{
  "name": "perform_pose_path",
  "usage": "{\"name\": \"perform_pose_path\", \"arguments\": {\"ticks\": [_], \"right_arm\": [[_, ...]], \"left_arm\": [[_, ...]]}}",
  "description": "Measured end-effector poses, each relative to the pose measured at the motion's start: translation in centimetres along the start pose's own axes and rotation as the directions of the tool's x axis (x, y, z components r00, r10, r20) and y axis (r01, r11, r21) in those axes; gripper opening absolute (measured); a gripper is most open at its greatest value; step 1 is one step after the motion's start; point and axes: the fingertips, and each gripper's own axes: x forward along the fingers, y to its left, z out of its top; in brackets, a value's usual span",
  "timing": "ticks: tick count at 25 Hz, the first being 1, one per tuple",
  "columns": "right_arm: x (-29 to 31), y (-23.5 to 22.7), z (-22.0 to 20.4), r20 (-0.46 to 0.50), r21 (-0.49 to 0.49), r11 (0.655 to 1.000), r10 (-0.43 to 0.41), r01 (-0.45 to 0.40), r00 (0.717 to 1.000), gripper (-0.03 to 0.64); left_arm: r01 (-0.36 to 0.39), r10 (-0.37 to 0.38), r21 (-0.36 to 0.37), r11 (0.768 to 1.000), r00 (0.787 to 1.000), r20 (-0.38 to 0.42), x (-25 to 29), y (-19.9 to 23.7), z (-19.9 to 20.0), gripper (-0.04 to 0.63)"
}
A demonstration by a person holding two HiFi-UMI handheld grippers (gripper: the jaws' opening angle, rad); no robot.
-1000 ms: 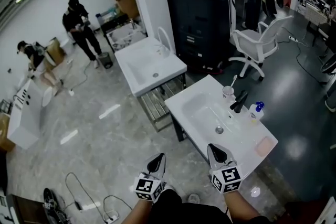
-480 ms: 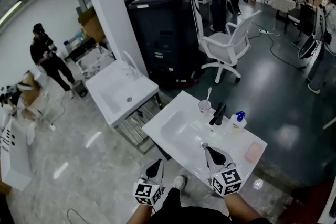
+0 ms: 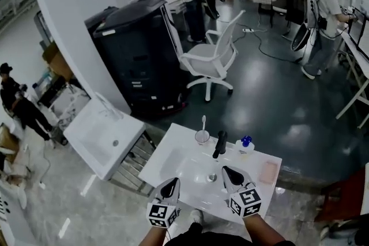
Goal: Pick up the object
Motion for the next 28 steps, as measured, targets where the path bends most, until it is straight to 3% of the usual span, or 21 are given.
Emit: {"name": "perform_pose_path", "arguments": {"ticks": [6,12,17,23,28], "right_arm": [[0.8,-2.1,0.4,-0.005,-0.007,0.994,-0.107,0.107,0.994,0.003],[-0.2,-4.2,-0.1,-0.009,0.008,0.961,-0.277,0.277,0.961,0.003],[-1.5,-5.3,-0.2,0.002,0.013,0.914,-0.407,0.406,0.914,0.003],[-5.2,-6.4,-2.4,-0.031,0.053,0.835,-0.547,0.548,0.836,0.003],[-7.4,-8.3,-2.5,-0.038,0.047,0.795,-0.604,0.605,0.796,0.003]], "left_arm": [[0.126,-0.126,0.001,0.992,0.992,0.023,4.3,0.2,0.5,0.018],[0.278,-0.278,0.005,0.960,0.960,0.012,8.0,-0.5,1.0,0.018],[0.383,-0.383,0.048,0.923,0.924,-0.004,10.3,-1.5,1.4,0.018],[0.488,-0.490,0.114,0.865,0.871,-0.010,12.0,-4.1,0.9,0.018],[0.517,-0.518,0.108,0.849,0.855,-0.017,12.9,-6.1,0.7,0.018]]}}
